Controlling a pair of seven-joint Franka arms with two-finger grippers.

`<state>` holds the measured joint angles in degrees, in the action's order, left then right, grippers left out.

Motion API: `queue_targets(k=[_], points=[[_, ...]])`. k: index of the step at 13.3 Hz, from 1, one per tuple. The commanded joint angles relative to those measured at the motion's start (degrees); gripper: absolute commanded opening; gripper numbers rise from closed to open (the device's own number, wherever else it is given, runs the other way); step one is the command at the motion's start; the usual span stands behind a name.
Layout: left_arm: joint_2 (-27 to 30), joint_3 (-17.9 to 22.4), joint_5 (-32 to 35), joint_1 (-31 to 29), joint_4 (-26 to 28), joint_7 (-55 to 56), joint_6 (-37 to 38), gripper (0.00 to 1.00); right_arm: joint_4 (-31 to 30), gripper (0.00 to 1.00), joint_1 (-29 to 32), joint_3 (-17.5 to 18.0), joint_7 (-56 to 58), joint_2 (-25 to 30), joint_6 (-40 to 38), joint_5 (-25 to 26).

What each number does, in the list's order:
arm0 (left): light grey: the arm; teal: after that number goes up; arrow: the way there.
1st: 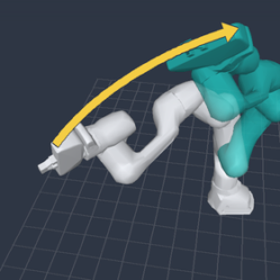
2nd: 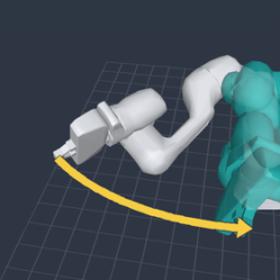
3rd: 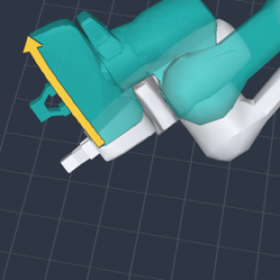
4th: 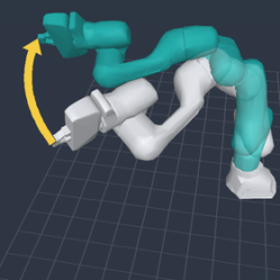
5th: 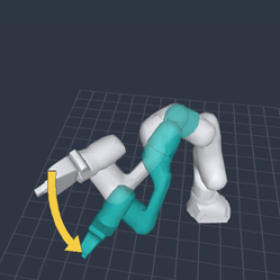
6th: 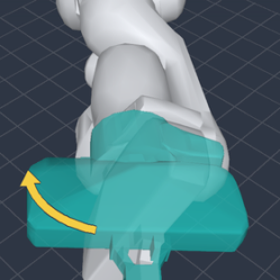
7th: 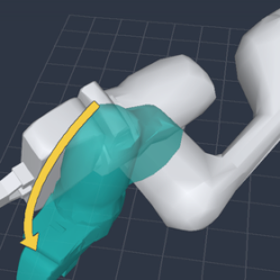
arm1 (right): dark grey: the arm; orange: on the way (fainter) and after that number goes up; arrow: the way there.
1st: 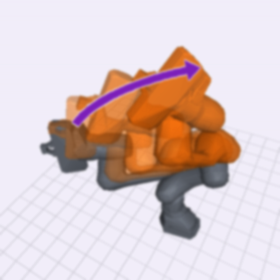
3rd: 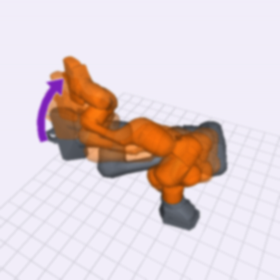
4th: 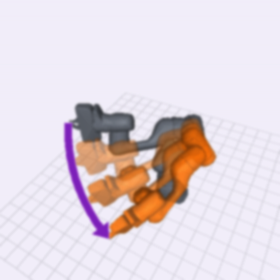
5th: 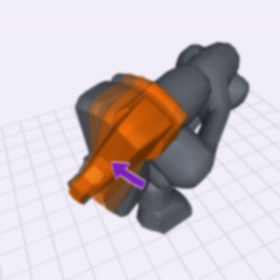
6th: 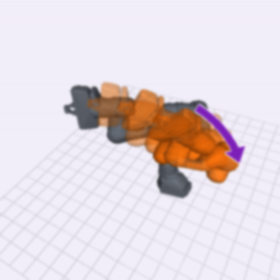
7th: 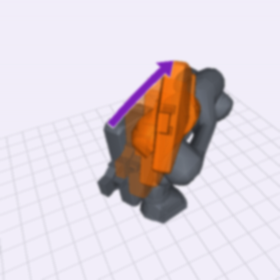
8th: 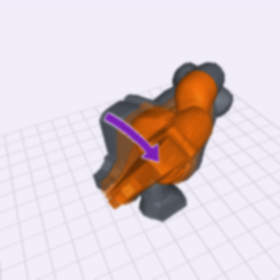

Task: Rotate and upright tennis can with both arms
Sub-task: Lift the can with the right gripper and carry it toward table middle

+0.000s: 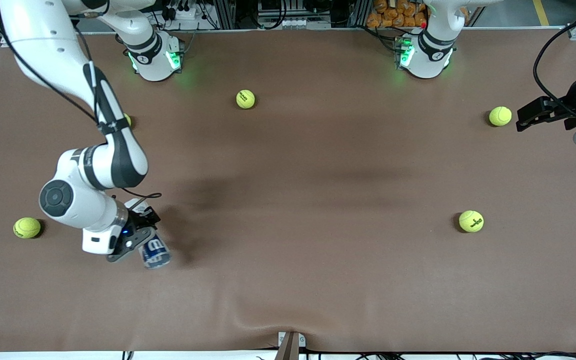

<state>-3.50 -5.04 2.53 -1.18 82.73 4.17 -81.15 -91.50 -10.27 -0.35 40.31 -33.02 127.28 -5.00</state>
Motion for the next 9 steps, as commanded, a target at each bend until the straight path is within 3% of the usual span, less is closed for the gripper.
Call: queue_targets(k=[1, 5, 9], points=[[0.1, -0.1, -0.8, -0.9, 0.0, -0.4, 0.6, 1.00, 2.8, 0.48, -6.7, -0.6, 11.5, -0.4, 1.8, -0.3], [0.0, -0.1, -0.8, -1.1, 0.2, -0.4, 0.6, 1.00, 2.7, 0.48, -18.8, -0.7, 21.3, -2.6, 11.0, 3.0], [-1.4, -0.2, -1.6, -2.4, 1.9, -0.7, 0.6, 1.00, 2.9, 0.53, -30.4, -0.9, 21.2, -7.7, 13.8, 6.2]])
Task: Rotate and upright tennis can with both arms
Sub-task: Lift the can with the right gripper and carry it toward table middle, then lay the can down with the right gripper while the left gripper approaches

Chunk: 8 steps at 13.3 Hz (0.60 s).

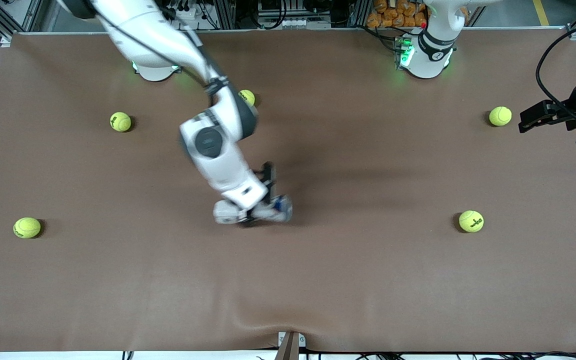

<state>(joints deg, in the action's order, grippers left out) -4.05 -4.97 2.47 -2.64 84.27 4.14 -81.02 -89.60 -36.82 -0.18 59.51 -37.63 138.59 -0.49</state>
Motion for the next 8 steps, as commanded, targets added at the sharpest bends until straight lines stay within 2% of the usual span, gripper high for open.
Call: queue_targets(k=[1, 3, 5, 6, 7, 8], points=[[-2.4, -0.3, -2.6, -1.0, 0.5, -0.6, 0.4, 1.00, 0.9, 0.56, -5.3, -1.0, 1.8, -4.0, 2.6, 2.4], [-5.2, -0.3, -4.7, -1.0, 0.6, -0.6, 0.4, 1.00, 0.4, 0.57, -6.2, -1.2, 0.4, -4.8, 2.4, 2.6], [-8.4, -0.3, -7.4, -1.0, 0.5, -0.6, 0.4, 1.00, 0.0, 0.64, -6.5, -1.2, -3.2, -5.9, 2.5, 2.6], [-10.1, -0.3, -9.5, -1.0, 0.5, -0.6, 0.3, 1.00, 0.0, 0.76, -6.7, -1.2, -4.7, -6.2, 2.6, 2.7], [-11.8, -0.3, -11.2, -1.0, 0.5, -0.8, 0.1, 1.00, 0.0, 1.00, -6.7, -1.2, -5.5, -6.2, 2.7, 2.8], [-13.4, -0.3, -13.0, -1.0, 0.5, -1.0, -0.1, 1.00, 0.1, 1.00, -6.6, -1.2, -5.5, -6.0, 2.7, 2.9]])
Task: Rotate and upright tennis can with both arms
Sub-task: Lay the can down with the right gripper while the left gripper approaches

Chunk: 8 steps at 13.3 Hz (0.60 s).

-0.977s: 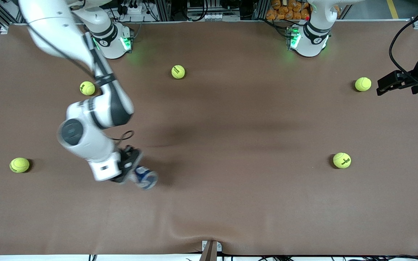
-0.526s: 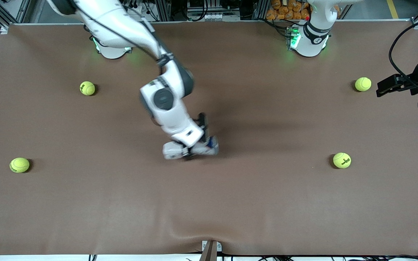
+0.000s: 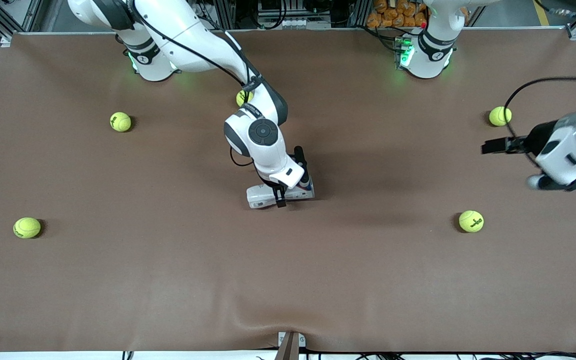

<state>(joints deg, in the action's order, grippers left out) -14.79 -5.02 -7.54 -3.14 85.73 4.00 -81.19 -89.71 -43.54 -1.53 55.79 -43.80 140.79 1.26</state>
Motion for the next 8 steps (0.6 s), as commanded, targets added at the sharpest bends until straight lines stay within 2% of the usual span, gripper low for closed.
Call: queue_targets(k=[1, 6, 7, 8], points=[[-4.3, -0.3, -5.5, -0.5, -1.1, -0.8, -0.6, 1.00, 0.4, 1.00, 0.1, 0.0, -1.9, 0.5, 0.3, 1.6], [-10.9, -0.3, -20.8, 0.4, -0.7, -0.3, -4.4, 1.00, 0.5, 1.00, 1.2, 0.0, -2.4, 6.8, -4.1, 0.8], [-11.8, -0.5, -24.2, 0.6, 0.0, 0.4, -6.0, 1.00, 0.5, 1.00, 2.2, -0.1, -4.2, 8.9, -6.3, 0.7], [-12.2, -0.7, -28.5, 0.7, 2.9, 0.5, -8.9, 1.00, 0.5, 1.00, 3.3, -0.1, -6.7, 10.7, -8.9, 0.8]])
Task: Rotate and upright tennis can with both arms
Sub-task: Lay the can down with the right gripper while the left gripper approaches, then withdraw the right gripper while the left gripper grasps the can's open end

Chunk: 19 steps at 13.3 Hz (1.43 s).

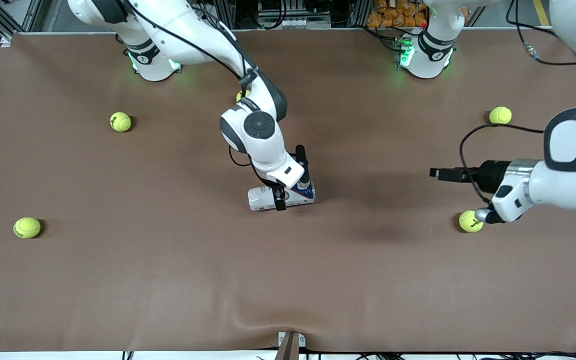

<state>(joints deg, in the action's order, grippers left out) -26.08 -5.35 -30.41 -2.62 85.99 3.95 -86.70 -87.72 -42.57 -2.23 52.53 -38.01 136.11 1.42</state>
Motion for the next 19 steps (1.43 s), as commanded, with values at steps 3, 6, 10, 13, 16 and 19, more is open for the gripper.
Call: queue_targets(k=[3, 6, 10, 13, 16, 19], points=[[-0.6, -0.9, -18.8, 3.4, 11.7, 0.4, -14.4, 1.00, -1.7, 1.00, 5.1, -3.1, -8.1, 8.4, -7.2, 1.3], [-0.6, -1.3, -29.5, 8.0, 18.7, -0.3, -25.4, 1.00, -1.1, 1.00, 6.4, -12.2, -9.8, 9.4, -6.1, 0.3], [-1.5, -1.3, -42.3, 14.1, 23.8, -2.0, -36.1, 1.00, -3.1, 1.00, 15.5, -14.2, -11.0, 14.0, -7.1, -0.1], [-5.9, -1.5, -53.4, 16.4, 24.1, -13.0, -39.0, 1.00, -6.4, 1.00, 21.7, -14.2, -12.8, 21.4, -13.6, -0.2], [-9.2, -1.5, -58.4, 17.6, 24.5, -20.2, -39.2, 0.95, -8.3, 1.00, 25.2, -14.2, -21.6, 29.4, -25.2, -0.2], [-12.4, -1.5, -67.6, 19.3, 24.5, -29.2, -39.2, 0.90, -8.3, 1.00, 33.0, -9.3, -31.7, 35.4, -37.0, -0.2]])
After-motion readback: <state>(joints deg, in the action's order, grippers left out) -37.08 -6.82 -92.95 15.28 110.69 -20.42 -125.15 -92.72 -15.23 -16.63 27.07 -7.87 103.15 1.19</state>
